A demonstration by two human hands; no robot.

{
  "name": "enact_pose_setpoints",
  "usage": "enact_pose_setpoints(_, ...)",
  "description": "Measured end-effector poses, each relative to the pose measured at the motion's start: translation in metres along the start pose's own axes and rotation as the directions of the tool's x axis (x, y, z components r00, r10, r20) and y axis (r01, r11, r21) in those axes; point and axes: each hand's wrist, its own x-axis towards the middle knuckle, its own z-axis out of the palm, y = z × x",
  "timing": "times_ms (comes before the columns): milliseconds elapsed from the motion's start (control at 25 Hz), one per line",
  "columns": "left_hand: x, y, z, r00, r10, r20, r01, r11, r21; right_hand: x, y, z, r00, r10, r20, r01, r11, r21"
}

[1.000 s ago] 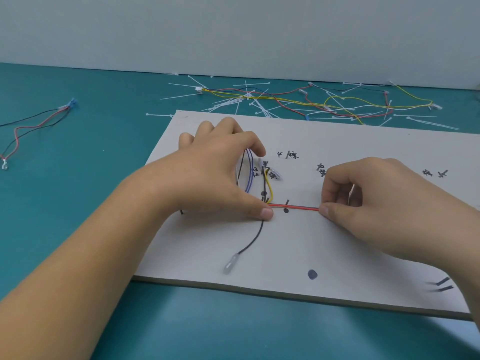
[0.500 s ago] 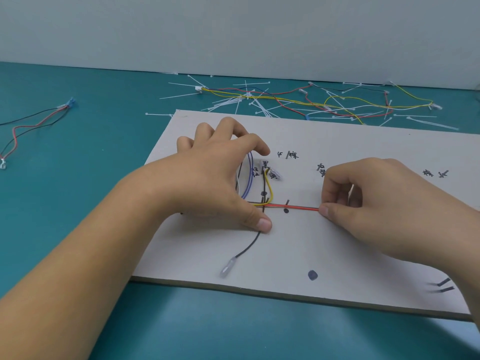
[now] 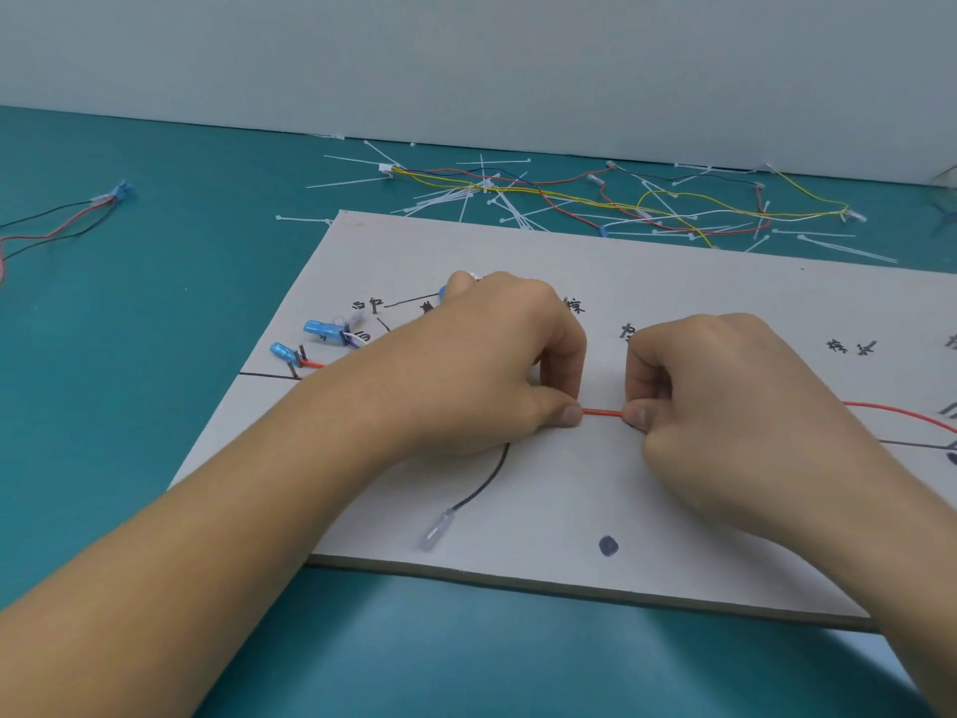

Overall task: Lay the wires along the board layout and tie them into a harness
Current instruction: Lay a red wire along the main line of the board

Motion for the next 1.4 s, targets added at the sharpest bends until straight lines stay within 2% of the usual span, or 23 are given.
enact_pose_setpoints(200, 0.002, 0.005, -0.004, 1.0, 0.009, 0.023, -0.008, 0.998, -0.065, 0.002, -0.001, 0.001, 0.998, -0.054, 0.04, 0.059, 0.99, -0.124)
enact_pose_setpoints(480, 0.004, 0.009, -0.014, 0.994, -0.035, 0.1, 0.04, 0.998, -0.048, 0.003, -0.003, 0.005, 0.993, -0.115, 0.022, 0.116, 0.992, -0.041)
enact_pose_setpoints(720, -0.019, -0.023, -0.052, 0.95, -0.259, 0.177, 0.251, 0.966, 0.063, 0.019, -0.052, 0.026, 0.951, -0.31, 0.011, 0.309, 0.95, 0.045)
enact_pose_setpoints(840, -0.029, -0.03, -0.063, 0.925, -0.318, 0.21, 0.315, 0.948, 0.047, 0.027, -0.076, 0.034, 0.927, -0.374, 0.026, 0.37, 0.925, 0.089)
enact_pose_setpoints(1000, -0.033, -0.032, -0.069, 0.932, -0.335, 0.14, 0.335, 0.942, 0.019, 0.03, -0.077, 0.038, 0.931, -0.364, 0.005, 0.359, 0.922, 0.147)
enact_pose_setpoints(1200, -0.03, -0.03, -0.056, 0.973, -0.209, 0.096, 0.215, 0.975, -0.058, 0.026, -0.059, 0.031, 0.955, -0.297, 0.022, 0.289, 0.943, 0.162)
enact_pose_setpoints(1280, -0.026, -0.029, -0.047, 0.977, -0.182, 0.108, 0.192, 0.978, -0.085, 0.022, -0.046, 0.022, 0.962, -0.273, -0.025, 0.274, 0.949, 0.155)
enact_pose_setpoints(1400, -0.022, -0.028, -0.04, 0.976, -0.177, 0.124, 0.188, 0.979, -0.08, 0.01, -0.014, 0.0, 0.989, -0.144, -0.029, 0.147, 0.971, 0.19)
